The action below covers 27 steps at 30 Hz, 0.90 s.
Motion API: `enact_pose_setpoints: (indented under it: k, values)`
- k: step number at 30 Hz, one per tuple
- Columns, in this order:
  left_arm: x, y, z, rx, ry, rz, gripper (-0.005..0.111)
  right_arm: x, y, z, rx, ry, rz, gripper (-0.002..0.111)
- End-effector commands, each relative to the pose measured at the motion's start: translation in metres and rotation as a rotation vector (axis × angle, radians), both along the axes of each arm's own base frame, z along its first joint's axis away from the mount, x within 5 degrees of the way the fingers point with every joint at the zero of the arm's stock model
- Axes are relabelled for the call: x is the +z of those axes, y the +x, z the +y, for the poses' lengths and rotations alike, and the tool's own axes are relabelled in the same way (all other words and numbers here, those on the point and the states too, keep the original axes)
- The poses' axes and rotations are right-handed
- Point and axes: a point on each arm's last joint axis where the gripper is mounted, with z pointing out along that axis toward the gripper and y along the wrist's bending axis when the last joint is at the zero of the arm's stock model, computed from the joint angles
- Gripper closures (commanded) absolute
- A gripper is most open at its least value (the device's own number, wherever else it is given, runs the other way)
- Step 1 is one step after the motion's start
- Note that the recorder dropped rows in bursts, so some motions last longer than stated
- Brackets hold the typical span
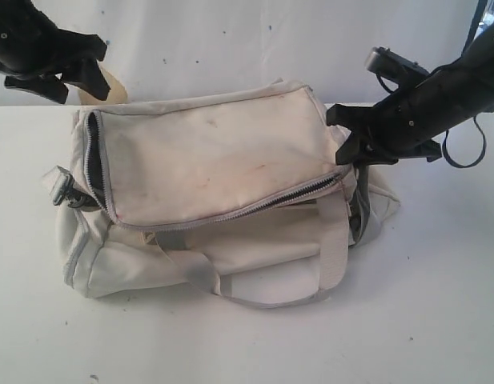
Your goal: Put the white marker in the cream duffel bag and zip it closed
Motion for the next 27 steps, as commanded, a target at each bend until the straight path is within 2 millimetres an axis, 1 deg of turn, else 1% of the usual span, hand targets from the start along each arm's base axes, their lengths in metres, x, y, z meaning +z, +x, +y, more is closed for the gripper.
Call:
enact_pose_setpoints:
  k: [1, 2, 3, 6, 8, 11, 12, 13, 14, 16, 18, 21, 25, 27]
  values:
    - [0.013, -0.026, -0.029, -0.143, -0.089, 0.098, 0.041, 0.000, -0.001, 0.000, -0.004, 0.022, 0.014, 0.108]
    - [0.014, -0.036, -0.052, -0.241, -0.151, 0.121, 0.041, -0.002, 0.000, 0.000, -0.010, 0.023, 0.012, 0.108]
    - [0.011, -0.045, -0.076, -0.314, -0.206, 0.117, 0.041, -0.001, 0.000, 0.000, -0.014, 0.028, 0.012, 0.108]
    - [0.000, -0.055, -0.104, -0.352, -0.232, 0.094, 0.041, -0.001, 0.000, 0.000, -0.016, 0.032, 0.012, 0.108]
    - [-0.006, -0.059, -0.119, -0.353, -0.237, 0.057, 0.041, -0.001, 0.000, 0.000, -0.017, 0.034, 0.012, 0.108]
    - [-0.024, -0.070, -0.146, -0.336, -0.273, 0.005, 0.041, -0.001, 0.000, 0.001, -0.020, 0.041, 0.013, 0.108]
    - [-0.032, -0.077, -0.158, -0.334, -0.296, -0.020, 0.041, 0.000, 0.000, 0.001, -0.025, 0.054, 0.017, 0.108]
    - [-0.036, -0.080, -0.164, -0.338, -0.302, -0.037, 0.041, 0.000, 0.001, 0.002, -0.032, 0.063, 0.016, 0.108]
    - [-0.044, -0.088, -0.174, -0.342, -0.320, -0.060, 0.041, 0.001, 0.001, 0.003, -0.040, 0.080, 0.018, 0.108]
    - [-0.051, -0.098, -0.186, -0.355, -0.333, -0.086, 0.041, 0.001, 0.001, 0.003, -0.045, 0.084, 0.016, 0.108]
    - [-0.058, -0.105, -0.192, -0.360, -0.331, -0.098, 0.041, 0.001, 0.002, 0.003, -0.046, 0.084, 0.014, 0.108]
    - [-0.069, -0.115, -0.203, -0.304, -0.350, -0.134, 0.041, 0.001, 0.002, 0.002, -0.051, 0.082, 0.007, 0.108]
    - [-0.080, -0.118, -0.215, -0.255, -0.359, -0.170, 0.041, 0.001, 0.003, 0.002, -0.053, 0.081, 0.005, 0.108]
    - [-0.096, -0.121, -0.226, -0.256, -0.340, -0.163, 0.041, 0.001, 0.003, 0.002, -0.053, 0.081, 0.005, 0.108]
